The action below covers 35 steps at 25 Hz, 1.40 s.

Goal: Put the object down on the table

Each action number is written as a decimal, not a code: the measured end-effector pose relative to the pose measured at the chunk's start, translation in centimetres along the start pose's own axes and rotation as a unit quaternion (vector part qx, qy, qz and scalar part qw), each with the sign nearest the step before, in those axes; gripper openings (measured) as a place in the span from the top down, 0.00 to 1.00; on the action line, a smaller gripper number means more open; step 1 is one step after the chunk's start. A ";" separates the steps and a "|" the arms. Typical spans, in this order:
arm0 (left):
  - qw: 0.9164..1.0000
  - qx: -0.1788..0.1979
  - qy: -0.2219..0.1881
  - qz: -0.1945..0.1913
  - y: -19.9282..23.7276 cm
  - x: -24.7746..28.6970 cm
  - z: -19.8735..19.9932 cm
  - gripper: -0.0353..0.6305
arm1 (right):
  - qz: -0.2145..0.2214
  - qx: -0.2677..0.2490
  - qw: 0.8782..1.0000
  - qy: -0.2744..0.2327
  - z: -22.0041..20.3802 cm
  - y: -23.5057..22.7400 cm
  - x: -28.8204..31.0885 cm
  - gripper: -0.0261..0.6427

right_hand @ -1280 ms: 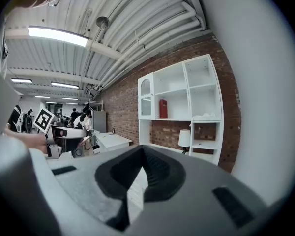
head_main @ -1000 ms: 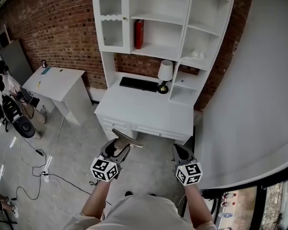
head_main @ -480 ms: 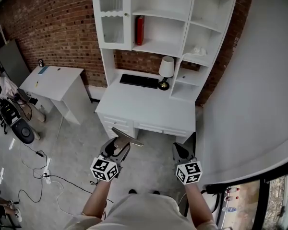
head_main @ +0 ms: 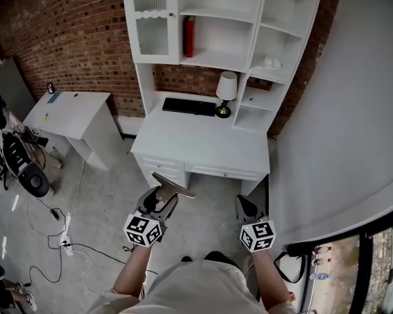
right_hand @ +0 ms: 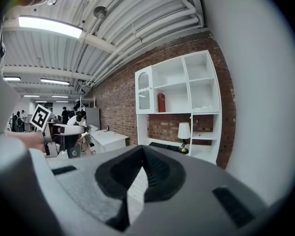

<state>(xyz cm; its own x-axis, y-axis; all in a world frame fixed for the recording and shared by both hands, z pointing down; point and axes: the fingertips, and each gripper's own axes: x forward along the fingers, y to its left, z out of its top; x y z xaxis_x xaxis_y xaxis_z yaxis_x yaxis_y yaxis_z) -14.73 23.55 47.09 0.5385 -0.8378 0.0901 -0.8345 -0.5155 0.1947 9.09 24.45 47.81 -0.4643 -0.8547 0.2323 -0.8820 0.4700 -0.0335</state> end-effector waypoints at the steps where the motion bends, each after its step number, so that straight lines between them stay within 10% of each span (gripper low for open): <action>1: 1.000 0.001 0.001 -0.002 0.2 0.0 0.0 0.54 | -0.003 0.001 1.000 0.001 -0.1 0.1 0.0 0.96; 35: 0.998 -0.001 0.019 0.054 3.3 21.5 -0.1 0.54 | 0.055 0.006 0.998 0.021 1.5 -17.8 16.4 0.96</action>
<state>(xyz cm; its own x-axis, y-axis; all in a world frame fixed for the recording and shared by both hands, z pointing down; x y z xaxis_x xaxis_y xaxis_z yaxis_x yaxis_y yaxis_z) -5.91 3.84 49.76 0.4504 -0.8804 0.1482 -0.8873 -0.4229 0.1841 17.05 1.71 50.76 -0.5547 -0.7878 0.2678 -0.8270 0.5574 -0.0733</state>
